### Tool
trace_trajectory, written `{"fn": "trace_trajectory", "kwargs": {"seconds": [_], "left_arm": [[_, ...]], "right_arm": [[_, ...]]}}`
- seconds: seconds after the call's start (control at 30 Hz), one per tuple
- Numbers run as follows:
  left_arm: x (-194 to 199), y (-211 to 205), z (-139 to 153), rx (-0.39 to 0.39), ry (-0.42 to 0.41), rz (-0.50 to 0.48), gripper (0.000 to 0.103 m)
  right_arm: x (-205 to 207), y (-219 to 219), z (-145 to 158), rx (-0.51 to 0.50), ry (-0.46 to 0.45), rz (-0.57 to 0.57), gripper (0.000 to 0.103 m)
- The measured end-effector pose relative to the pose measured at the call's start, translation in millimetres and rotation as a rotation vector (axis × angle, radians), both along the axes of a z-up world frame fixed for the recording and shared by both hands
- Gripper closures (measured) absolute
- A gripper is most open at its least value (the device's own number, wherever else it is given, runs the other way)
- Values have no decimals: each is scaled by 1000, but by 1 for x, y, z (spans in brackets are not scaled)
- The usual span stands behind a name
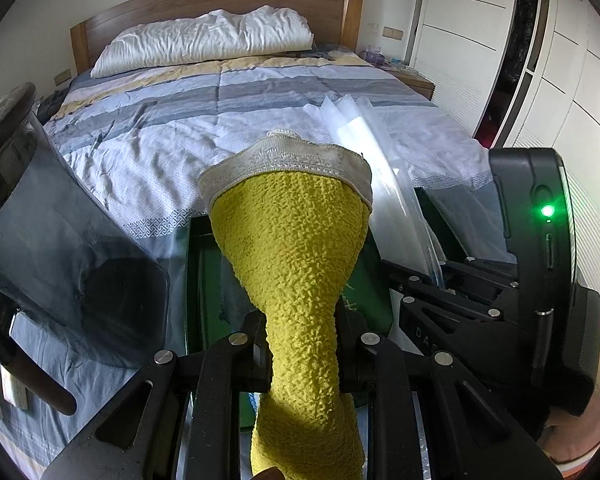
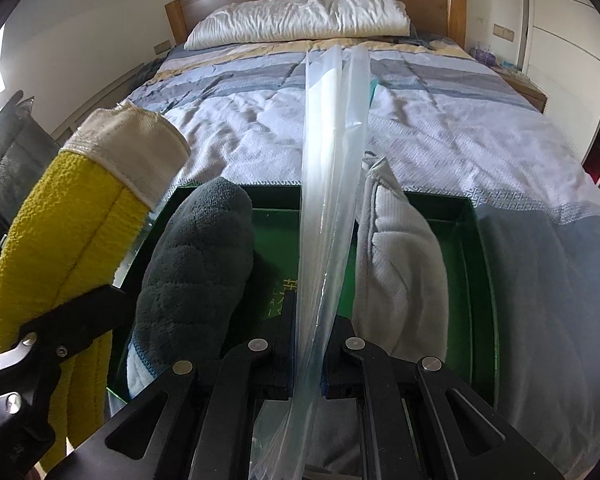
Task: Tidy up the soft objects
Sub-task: 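Lower the yellow towel and clear bag into the green tray with both tools, then open the right tool to release the bag while the left tool presses the towel down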
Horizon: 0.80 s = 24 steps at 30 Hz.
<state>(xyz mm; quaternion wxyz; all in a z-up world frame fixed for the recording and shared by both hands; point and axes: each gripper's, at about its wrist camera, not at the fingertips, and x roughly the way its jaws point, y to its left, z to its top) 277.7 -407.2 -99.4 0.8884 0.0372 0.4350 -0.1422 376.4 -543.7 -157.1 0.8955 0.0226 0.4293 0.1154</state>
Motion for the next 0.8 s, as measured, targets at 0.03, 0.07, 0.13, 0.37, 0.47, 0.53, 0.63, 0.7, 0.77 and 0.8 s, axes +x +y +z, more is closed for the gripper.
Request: {"fn": "trace_trajectory", "kwargs": {"seconds": [0.03, 0.07, 0.13, 0.37, 0.47, 0.53, 0.63, 0.7, 0.77, 0.8], "left_arm": [[0, 0, 0, 1, -1, 1, 86], [1, 1, 0, 2, -1, 3, 86], [2, 3, -1, 0, 3, 6, 86], [-5, 6, 0, -1, 5, 2, 86], [-4, 6, 0, 4, 5, 4, 86], [-3, 6, -1, 6, 8, 9, 86], [-2, 8, -1, 4, 9, 16, 86], [-2, 9, -2, 6, 7, 14, 86], [-2, 9, -2, 6, 8, 17, 86], [-2, 9, -2, 6, 8, 17, 86]], "right_arm": [[2, 0, -2, -2, 2, -1, 96], [4, 0, -3, -2, 4, -2, 96], [6, 2, -4, -2, 5, -4, 96], [11, 10, -8, -18, 12, -5, 95], [13, 14, -8, -28, 13, -5, 95], [13, 19, -9, -43, 14, -5, 94], [14, 23, -10, -61, 21, -1, 91], [15, 25, -10, -63, 24, 0, 88], [17, 25, -11, -58, 29, -3, 82], [18, 24, -12, -53, 31, -4, 71]]}}
